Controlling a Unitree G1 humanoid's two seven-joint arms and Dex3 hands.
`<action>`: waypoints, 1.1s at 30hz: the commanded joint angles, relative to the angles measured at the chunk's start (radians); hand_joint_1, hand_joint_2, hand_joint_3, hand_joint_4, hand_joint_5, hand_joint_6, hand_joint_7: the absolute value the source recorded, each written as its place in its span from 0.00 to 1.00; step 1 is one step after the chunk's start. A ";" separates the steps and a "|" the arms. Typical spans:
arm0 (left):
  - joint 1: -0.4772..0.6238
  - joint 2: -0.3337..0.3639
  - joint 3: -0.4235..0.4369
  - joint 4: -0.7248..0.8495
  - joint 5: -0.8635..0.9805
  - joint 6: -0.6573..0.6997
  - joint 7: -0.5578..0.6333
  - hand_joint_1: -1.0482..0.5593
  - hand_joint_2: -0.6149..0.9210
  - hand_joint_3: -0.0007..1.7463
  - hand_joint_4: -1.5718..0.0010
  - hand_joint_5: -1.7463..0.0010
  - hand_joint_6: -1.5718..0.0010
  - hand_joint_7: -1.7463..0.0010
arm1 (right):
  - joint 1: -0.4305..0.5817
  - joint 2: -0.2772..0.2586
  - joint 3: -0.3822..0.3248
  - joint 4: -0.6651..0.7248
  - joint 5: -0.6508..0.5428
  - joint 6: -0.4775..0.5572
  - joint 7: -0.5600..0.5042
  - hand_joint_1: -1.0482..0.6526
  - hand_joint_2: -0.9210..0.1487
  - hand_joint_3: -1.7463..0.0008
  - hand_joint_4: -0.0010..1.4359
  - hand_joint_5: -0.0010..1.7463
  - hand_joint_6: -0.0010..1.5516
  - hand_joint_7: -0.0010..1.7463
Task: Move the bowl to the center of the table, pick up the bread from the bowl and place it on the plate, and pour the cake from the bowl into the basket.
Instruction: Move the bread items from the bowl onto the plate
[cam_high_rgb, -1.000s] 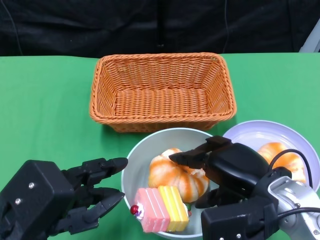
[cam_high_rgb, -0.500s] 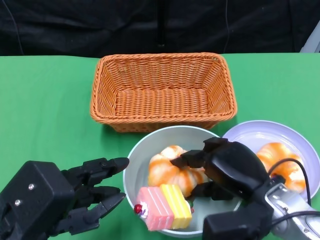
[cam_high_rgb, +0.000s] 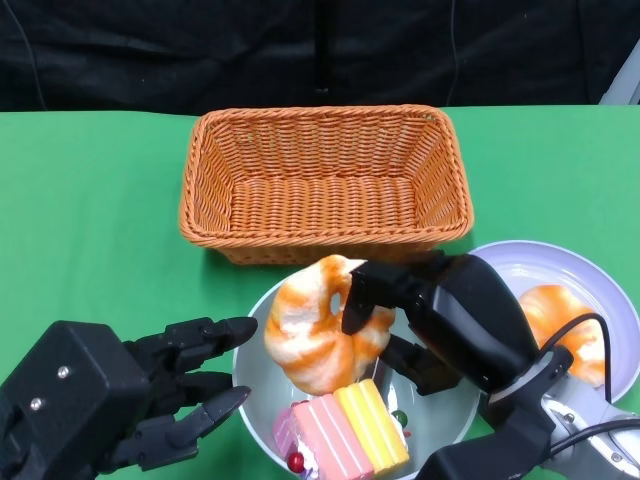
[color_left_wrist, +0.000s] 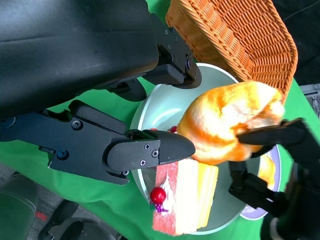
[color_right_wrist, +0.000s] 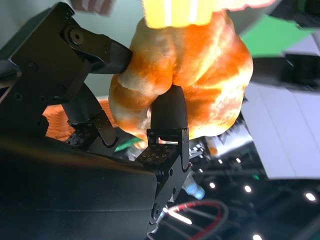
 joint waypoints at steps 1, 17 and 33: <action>0.001 0.006 0.009 -0.001 0.000 -0.009 0.009 0.30 1.00 0.28 0.81 0.70 0.74 1.00 | 0.015 0.001 -0.031 -0.044 0.022 -0.003 -0.009 0.53 0.67 0.14 0.73 1.00 0.51 1.00; 0.003 0.012 0.006 0.000 0.005 -0.011 0.006 0.30 1.00 0.28 0.82 0.69 0.74 1.00 | 0.002 0.006 -0.092 -0.060 -0.072 -0.006 -0.225 0.52 0.76 0.10 0.71 1.00 0.49 1.00; 0.000 0.011 0.010 0.009 0.000 -0.014 0.004 0.30 1.00 0.28 0.82 0.69 0.74 1.00 | 0.094 -0.042 -0.202 -0.184 0.104 0.006 -0.035 0.48 0.71 0.00 0.73 1.00 0.51 1.00</action>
